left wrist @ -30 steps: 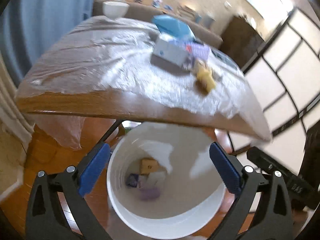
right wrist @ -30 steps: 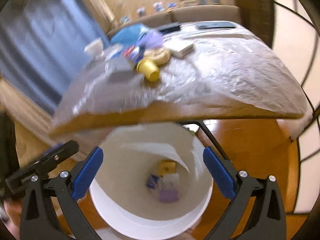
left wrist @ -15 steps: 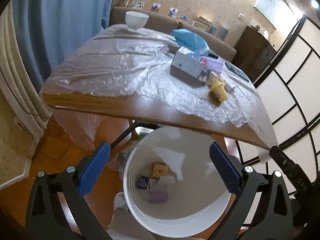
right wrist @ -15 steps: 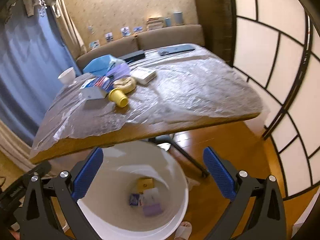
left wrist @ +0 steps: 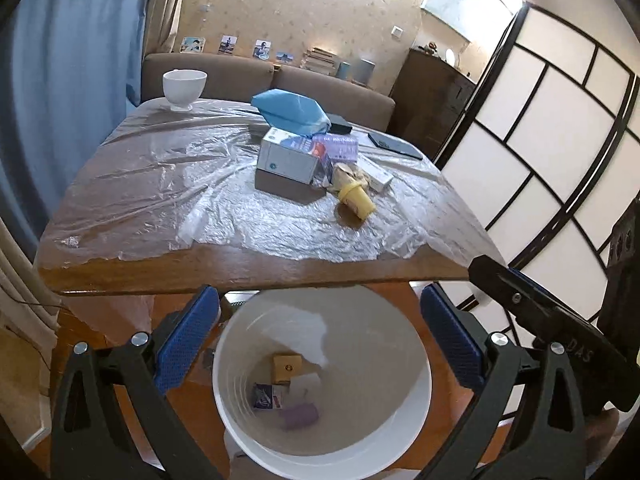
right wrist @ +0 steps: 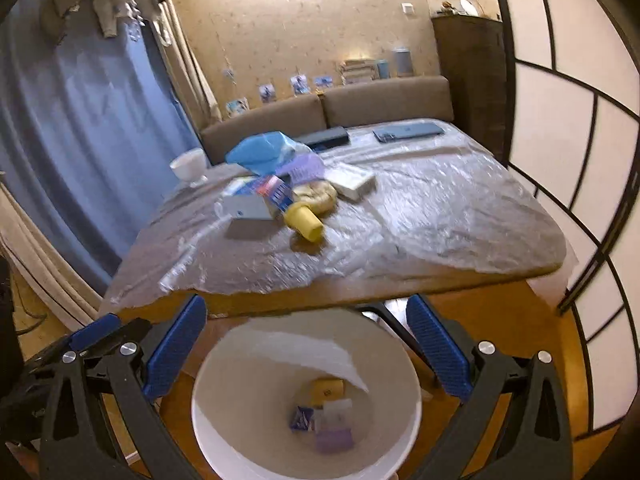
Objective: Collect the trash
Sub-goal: 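Move both open grippers back over the table toward the remaining items, then grasp the Naproxen Sodium box with the left gripper while the right gripper grasps the blue mask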
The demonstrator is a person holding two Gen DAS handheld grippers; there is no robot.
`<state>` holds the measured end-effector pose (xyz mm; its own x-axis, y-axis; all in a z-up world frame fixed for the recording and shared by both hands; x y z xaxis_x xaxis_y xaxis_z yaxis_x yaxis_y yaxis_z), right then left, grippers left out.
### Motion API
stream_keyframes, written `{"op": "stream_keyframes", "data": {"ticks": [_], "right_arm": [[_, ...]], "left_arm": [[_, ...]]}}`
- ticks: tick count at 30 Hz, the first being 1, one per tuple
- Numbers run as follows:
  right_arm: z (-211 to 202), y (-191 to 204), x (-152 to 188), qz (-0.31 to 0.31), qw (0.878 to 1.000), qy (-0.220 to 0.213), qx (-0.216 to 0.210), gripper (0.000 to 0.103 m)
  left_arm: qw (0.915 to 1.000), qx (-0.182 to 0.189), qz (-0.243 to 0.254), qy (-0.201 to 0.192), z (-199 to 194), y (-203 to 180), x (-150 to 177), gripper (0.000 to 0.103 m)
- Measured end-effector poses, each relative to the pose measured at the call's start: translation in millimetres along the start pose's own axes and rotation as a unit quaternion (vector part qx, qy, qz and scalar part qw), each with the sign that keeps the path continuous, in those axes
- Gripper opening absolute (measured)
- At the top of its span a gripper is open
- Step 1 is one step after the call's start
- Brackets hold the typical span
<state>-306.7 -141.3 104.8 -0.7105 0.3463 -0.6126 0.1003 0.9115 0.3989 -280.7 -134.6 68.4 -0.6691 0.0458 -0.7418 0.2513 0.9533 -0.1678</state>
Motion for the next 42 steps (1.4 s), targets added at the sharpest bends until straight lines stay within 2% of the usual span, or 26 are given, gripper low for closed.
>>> {"op": "stream_keyframes", "data": {"ticks": [2,6,10,14,17,20,26,32,38,42], "right_arm": [[7.7,3.6,-3.0,-0.010,1.000,0.005,0.011,0.099],[25.0,-1.6,-9.4,0.016,0.999,0.029,0.014,0.099],[37.8,-0.7,-21.3,0.009,0.999,0.029,0.023,0.099],[52.5,4.4,-43.4,-0.015,0.998,0.020,0.050,0.099],[59.0,7.4,-64.8,-0.026,0.998,0.006,0.058,0.099],[70.4,17.2,-92.5,-0.067,0.995,-0.011,0.069,0.099],[105.3,37.0,-135.4,-0.159,0.984,-0.005,0.081,0.099],[153.9,58.1,-167.5,-0.202,0.978,0.031,0.028,0.099],[230.3,84.4,-192.4,-0.268,0.958,0.096,-0.026,0.099],[273.7,95.3,-197.2,-0.283,0.947,0.139,-0.056,0.099]], "left_arm": [[1.0000,-0.005,-0.004,0.008,3.9,6.9,-1.9,0.101],[0.9988,0.012,-0.041,0.023,16.8,29.6,-2.5,0.101],[0.9975,0.019,-0.052,0.043,29.1,47.6,-0.6,0.101],[0.9975,0.012,-0.019,0.067,43.8,54.2,-7.2,0.101],[0.9973,0.027,0.000,0.069,52.7,58.1,-19.2,0.101],[0.9977,0.037,0.018,0.053,61.5,64.0,-38.2,0.101],[0.9951,0.044,0.069,0.056,95.9,61.3,-69.5,0.101],[0.9932,0.050,0.089,0.057,132.1,46.3,-93.2,0.101],[0.9933,0.038,0.091,0.060,163.3,35.3,-114.8,0.101],[0.9951,0.024,0.077,0.059,179.8,38.1,-126.9,0.101]]}}
Point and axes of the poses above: each gripper's, at about its wrist camera, not at the fingertips, and z roughly the way its jaws point, y to its left, x to its underside, the point moved 5 cm from there along z, roughly the way its jaws point, and after that the axes turned 12 degrees about z, right-handed, at the moved point
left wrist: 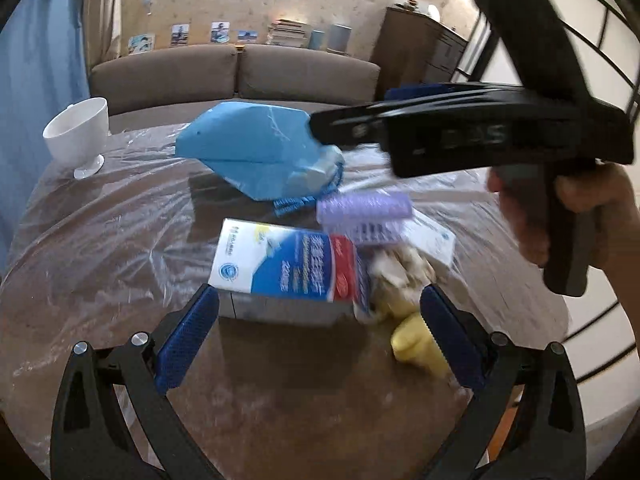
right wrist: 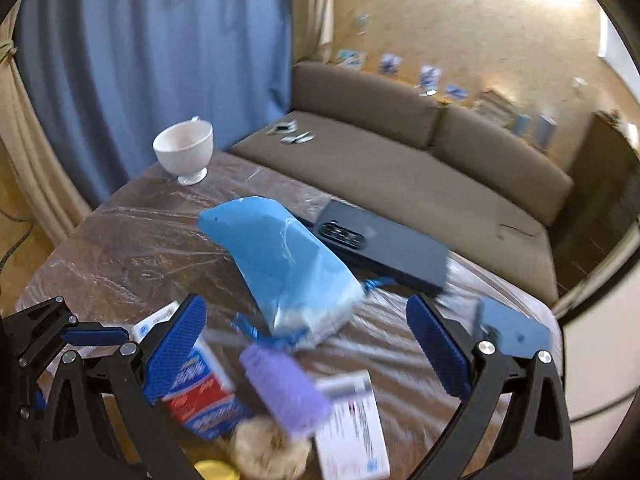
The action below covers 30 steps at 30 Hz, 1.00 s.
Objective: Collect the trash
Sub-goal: 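Grasp the Naproxen Sodium box with the left gripper while the right gripper grasps the blue mask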
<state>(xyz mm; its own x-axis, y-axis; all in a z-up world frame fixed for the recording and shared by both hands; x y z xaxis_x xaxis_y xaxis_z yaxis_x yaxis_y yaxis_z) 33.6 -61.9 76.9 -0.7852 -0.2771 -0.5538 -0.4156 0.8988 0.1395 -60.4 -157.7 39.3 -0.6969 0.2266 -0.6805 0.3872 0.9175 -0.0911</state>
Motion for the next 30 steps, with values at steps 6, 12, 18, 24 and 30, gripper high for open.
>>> {"op": "stream_keyframes", "data": {"ticks": [6,12,18,24,30], "right_arm": [[47.9,-4.1,-14.5,-0.005,0.997,0.052,-0.058,0.099],[71.8,-5.3,-7.7,-0.006,0.989,0.093,-0.115,0.099],[75.2,-3.4,-4.7,-0.014,0.983,0.104,-0.150,0.099],[76.1,1.1,0.3,-0.039,0.981,0.114,-0.151,0.099],[79.8,1.9,3.2,-0.049,0.980,0.124,-0.145,0.095]], "left_arm": [[0.9997,-0.001,-0.017,0.016,21.8,8.5,-5.9,0.101],[0.9997,-0.003,-0.003,0.023,27.9,13.8,-6.2,0.101],[0.9990,0.014,0.033,0.029,21.3,17.0,-11.6,0.101],[0.9940,0.005,0.099,0.048,28.0,8.7,-17.5,0.101],[0.9912,0.013,0.108,0.075,49.0,7.5,-15.3,0.101]]}}
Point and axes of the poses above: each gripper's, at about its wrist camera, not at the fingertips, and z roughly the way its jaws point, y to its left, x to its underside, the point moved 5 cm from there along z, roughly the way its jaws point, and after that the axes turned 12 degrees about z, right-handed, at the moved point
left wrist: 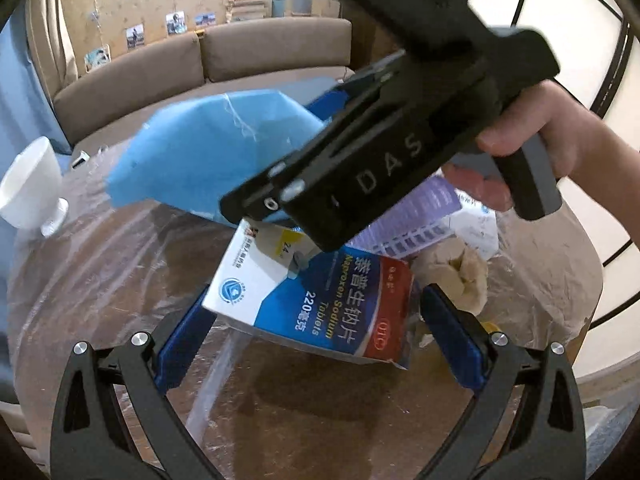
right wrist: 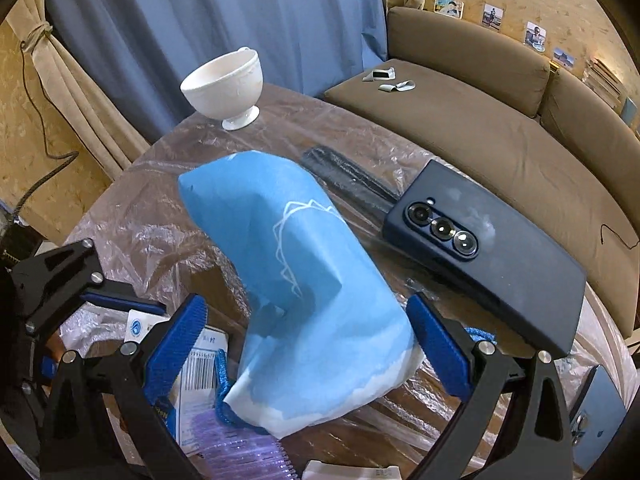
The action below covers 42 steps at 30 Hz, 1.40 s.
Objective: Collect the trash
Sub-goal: 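Grasp the Naproxen Sodium box with the left gripper while the right gripper grasps the blue mask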
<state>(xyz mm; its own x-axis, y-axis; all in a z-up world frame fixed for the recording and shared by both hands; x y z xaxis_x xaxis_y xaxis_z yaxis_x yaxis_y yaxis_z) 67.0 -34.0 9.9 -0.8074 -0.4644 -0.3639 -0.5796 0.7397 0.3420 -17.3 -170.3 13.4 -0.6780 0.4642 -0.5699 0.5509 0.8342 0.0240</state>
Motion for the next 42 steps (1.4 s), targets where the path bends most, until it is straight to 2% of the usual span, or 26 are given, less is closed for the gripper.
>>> {"op": "stream_keyframes", "data": {"ticks": [4,9,11,16,24,29,35,42], "right_arm": [[6.2,-1.3,2.4,0.006,1.000,0.009,-0.002,0.074],[3.5,-2.9,3.5,0.025,1.000,-0.004,-0.018,0.065],[0.5,-2.0,3.2,0.027,0.999,-0.011,-0.020,0.063],[-9.1,6.1,0.3,0.021,0.999,-0.043,-0.014,0.060],[-41.3,17.3,-14.8,0.044,0.992,-0.113,-0.016,0.060],[-62.5,29.4,-13.1,0.060,0.989,-0.136,-0.028,0.060],[-81.0,44.8,12.5,0.082,0.984,-0.153,-0.027,0.060],[-97.7,50.5,65.9,0.126,0.977,-0.171,0.017,0.060]], "left_arm": [[0.9997,0.016,-0.020,0.000,5.9,1.9,5.5,0.101],[0.9996,0.009,-0.028,-0.003,3.8,5.0,9.4,0.093],[0.9993,0.010,-0.035,-0.003,1.2,5.1,12.9,0.092],[0.9989,0.000,-0.047,-0.004,-7.1,6.3,22.3,0.092],[0.9951,-0.010,-0.096,-0.023,-33.0,11.8,48.1,0.092],[0.9916,-0.012,-0.124,-0.036,-44.6,17.7,58.6,0.092],[0.9889,-0.010,-0.141,-0.046,-54.3,22.5,61.6,0.092],[0.9885,-0.013,-0.145,-0.040,-63.1,14.4,72.6,0.092]]}}
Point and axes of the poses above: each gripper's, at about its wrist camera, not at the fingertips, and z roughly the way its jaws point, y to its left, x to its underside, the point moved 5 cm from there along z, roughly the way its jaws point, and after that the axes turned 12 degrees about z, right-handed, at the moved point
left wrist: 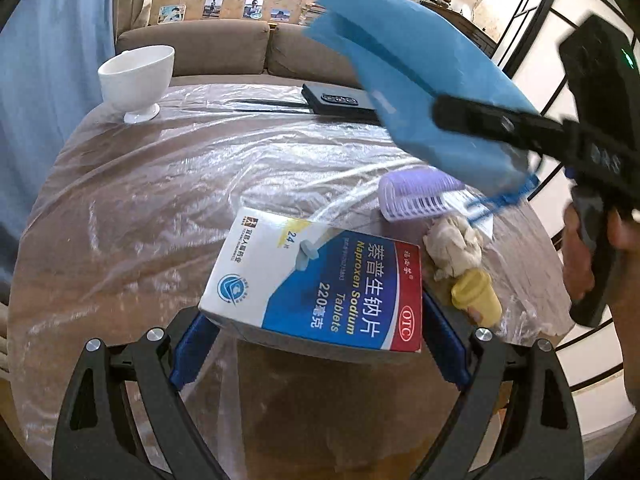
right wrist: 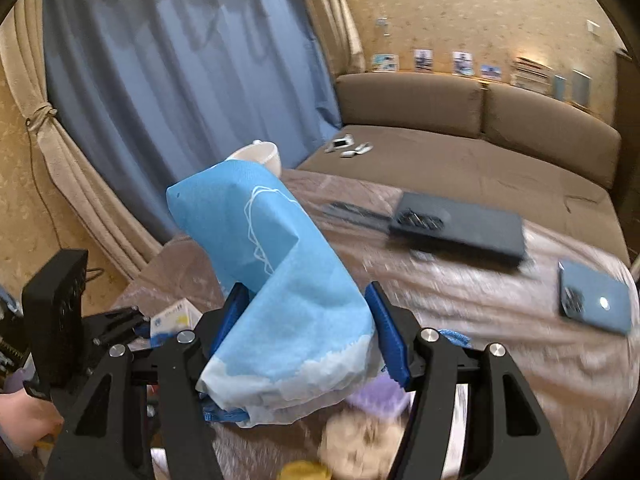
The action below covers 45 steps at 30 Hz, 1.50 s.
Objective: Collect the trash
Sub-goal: 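Grasp the Naproxen Sodium box with the left gripper while the right gripper grasps the blue mask, then carry the Naproxen box and blue mask in both grippers over the white bin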
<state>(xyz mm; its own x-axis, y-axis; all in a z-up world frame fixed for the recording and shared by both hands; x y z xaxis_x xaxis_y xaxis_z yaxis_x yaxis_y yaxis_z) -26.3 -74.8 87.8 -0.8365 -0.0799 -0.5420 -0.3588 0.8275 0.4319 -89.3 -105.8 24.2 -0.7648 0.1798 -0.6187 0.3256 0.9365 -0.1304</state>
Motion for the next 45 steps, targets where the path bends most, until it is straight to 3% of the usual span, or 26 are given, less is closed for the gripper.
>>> {"op": "stream_keyframes", "data": {"ticks": [6,20,34,45], "right_arm": [[-28.9,-14.0,45.6,0.037,0.998,-0.010,0.046,0.060],[-71.1,-8.7,114.2,0.131,0.988,-0.032,0.072,0.060],[-97.7,15.1,169.3,0.149,0.982,-0.037,0.108,0.060],[-111.0,20.0,200.1,0.139,0.986,-0.016,0.085,0.060]], "left_arm": [[1.0000,-0.002,0.001,-0.007,-15.2,-2.5,9.4,0.092],[0.9993,0.013,0.026,-0.022,-49.4,-16.7,31.5,0.092],[0.9966,0.039,0.069,-0.025,-64.9,-37.3,53.1,0.092],[0.9984,0.019,0.047,-0.025,-78.9,-53.5,74.6,0.092]]}}
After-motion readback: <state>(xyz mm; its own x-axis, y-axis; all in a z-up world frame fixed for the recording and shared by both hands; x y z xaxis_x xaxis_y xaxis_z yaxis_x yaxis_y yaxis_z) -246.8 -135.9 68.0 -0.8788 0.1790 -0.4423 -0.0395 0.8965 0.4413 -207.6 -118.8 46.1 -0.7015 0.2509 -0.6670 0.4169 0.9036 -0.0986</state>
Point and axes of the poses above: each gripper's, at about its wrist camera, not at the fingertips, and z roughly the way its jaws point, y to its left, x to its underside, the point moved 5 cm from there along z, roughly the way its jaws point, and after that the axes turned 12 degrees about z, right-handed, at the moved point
